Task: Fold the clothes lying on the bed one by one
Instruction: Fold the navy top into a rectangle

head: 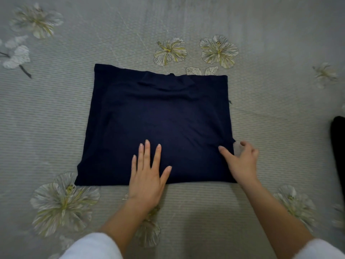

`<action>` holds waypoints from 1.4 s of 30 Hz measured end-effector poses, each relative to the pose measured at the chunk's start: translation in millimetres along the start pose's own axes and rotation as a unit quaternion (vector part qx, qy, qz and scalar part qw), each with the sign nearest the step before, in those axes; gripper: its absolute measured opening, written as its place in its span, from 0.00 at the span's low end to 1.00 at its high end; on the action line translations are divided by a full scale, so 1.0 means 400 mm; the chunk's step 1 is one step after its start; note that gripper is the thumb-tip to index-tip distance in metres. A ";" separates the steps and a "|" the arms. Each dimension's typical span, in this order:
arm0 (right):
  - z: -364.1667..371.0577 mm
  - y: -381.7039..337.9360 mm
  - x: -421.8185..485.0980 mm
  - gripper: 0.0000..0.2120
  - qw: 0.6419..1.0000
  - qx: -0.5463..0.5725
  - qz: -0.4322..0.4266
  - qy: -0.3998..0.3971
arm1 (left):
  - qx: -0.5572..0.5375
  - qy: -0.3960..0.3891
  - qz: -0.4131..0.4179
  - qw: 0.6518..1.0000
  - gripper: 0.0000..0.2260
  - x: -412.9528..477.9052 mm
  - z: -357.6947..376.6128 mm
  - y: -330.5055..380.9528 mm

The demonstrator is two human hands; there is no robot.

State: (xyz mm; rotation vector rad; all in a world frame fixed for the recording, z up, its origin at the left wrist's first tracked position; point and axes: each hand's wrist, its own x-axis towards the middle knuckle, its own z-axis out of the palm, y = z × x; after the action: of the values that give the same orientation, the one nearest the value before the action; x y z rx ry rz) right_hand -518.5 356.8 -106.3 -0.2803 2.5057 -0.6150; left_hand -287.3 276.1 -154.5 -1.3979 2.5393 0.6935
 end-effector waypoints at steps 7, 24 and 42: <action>-0.015 -0.035 0.046 0.38 0.989 0.037 0.072 -0.128 | 0.008 -0.022 -0.003 1.000 0.36 -0.011 0.017 0.017; 0.087 -0.449 -0.140 0.16 0.955 0.171 -0.022 -0.243 | -0.612 -0.129 -0.167 0.762 0.21 0.006 -0.204 -0.109; 0.399 -0.530 -0.181 0.23 0.973 0.034 -0.110 -0.198 | -0.663 0.005 -0.283 0.693 0.21 -0.024 -0.250 -0.290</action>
State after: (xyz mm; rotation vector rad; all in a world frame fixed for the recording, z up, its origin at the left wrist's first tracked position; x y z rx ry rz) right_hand -355.8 135.5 -91.3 -0.5997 2.0815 -0.6569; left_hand -177.4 183.7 -100.3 -2.2245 1.0893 2.5139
